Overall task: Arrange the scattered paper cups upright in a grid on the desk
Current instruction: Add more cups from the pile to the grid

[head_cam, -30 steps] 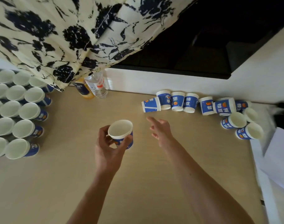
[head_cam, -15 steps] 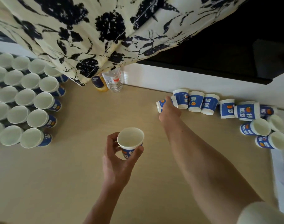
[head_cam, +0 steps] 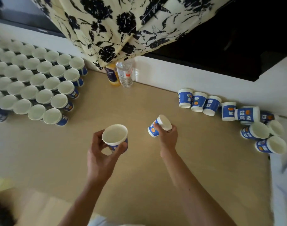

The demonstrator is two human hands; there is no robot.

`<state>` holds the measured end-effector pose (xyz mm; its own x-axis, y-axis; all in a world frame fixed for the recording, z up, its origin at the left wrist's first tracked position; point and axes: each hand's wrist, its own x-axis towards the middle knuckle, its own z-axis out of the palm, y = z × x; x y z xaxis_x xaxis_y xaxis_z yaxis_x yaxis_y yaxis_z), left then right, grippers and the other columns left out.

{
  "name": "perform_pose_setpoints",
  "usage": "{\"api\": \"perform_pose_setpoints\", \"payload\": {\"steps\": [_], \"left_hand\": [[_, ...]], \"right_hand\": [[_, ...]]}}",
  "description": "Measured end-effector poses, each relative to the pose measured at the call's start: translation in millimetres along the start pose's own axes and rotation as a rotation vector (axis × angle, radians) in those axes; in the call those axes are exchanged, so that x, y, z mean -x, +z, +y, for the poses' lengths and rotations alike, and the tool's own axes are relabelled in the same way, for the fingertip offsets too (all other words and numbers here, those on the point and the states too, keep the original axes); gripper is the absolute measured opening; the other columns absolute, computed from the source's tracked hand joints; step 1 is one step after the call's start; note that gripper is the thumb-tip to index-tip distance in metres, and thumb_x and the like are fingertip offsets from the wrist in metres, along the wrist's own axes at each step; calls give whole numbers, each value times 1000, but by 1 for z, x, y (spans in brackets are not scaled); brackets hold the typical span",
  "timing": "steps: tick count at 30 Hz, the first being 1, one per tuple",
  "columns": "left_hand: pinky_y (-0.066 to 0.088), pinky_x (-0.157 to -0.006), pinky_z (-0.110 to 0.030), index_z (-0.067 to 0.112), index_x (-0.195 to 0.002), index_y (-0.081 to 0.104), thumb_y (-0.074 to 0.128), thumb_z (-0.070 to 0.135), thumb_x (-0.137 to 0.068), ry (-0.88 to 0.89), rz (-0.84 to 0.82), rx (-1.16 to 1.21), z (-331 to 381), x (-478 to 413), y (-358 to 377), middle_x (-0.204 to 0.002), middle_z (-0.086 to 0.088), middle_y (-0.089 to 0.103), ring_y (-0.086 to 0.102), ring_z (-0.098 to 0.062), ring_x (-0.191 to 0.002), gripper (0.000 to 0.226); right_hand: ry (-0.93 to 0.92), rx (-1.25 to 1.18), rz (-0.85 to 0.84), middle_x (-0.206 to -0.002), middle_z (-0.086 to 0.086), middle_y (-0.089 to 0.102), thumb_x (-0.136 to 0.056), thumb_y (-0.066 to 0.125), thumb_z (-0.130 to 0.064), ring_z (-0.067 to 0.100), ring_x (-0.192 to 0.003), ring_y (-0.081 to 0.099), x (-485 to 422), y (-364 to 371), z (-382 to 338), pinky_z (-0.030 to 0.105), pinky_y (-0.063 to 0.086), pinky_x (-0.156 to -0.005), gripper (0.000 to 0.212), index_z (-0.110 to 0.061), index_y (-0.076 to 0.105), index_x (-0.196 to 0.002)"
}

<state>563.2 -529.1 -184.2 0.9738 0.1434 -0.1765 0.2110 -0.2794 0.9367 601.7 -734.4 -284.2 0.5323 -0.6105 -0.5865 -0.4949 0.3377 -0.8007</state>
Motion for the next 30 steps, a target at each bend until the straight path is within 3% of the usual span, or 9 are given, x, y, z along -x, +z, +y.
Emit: {"api": "perform_pose_setpoints", "payload": {"steps": [5, 9, 13, 16, 23, 27, 30], "left_hand": [[54, -79, -24, 36, -117, 57, 81, 46, -63, 59, 125, 23, -9, 35, -39, -112, 12, 68, 68, -8, -97, 60], [55, -83, -24, 30, -120, 59, 81, 41, -65, 86, 137, 49, -17, 52, -69, -114, 8, 69, 68, -11, -102, 60], [55, -81, -20, 32, -117, 61, 80, 37, -65, 105, 164, 97, -25, 61, -107, -111, 9, 70, 69, -10, -101, 55], [56, -81, -25, 31, -116, 62, 79, 43, -65, 109, 179, 132, -36, 69, -145, -110, 8, 71, 70, -11, -97, 56], [54, -75, -18, 31, -115, 64, 79, 39, -67, 136, 215, 148, -62, 81, -252, -103, 12, 73, 71, -8, -91, 51], [55, -80, -24, 31, -114, 65, 81, 32, -70, 133, 227, 154, -76, 80, -309, -102, 12, 73, 71, -10, -94, 47], [56, -86, -34, 30, -113, 65, 82, 28, -71, 114, 233, 145, -81, 77, -337, -101, 12, 73, 70, -11, -95, 45]], "right_hand": [[-185, 40, -181, -113, -3, 68, -67, 88, -16, 11, -98, 68, 52, -11, 9, 24, 52, -79, 58, -22, 58, -116], [-288, 47, -242, -112, -11, 63, -70, 88, -9, -6, -93, 62, 101, -6, 11, 13, 49, -74, 59, -22, 54, -116], [-365, 30, -300, -109, -14, 63, -67, 90, -10, -2, -95, 62, 152, 11, 25, 23, 52, -81, 61, -22, 54, -114], [-388, 21, -348, -104, -22, 64, -63, 88, -13, 1, -96, 63, 191, 33, 40, 26, 53, -83, 60, -25, 55, -112], [-433, 37, -374, -108, -9, 63, -69, 85, 4, -6, -89, 63, 282, 102, 86, 22, 52, -79, 58, -22, 55, -110], [-429, 31, -387, -108, -9, 63, -69, 86, 4, -9, -87, 62, 324, 140, 111, 13, 51, -71, 57, -22, 55, -110], [-413, 46, -403, -109, -11, 64, -68, 87, 1, -9, -89, 61, 345, 163, 123, 16, 49, -75, 59, -21, 56, -113]]}}
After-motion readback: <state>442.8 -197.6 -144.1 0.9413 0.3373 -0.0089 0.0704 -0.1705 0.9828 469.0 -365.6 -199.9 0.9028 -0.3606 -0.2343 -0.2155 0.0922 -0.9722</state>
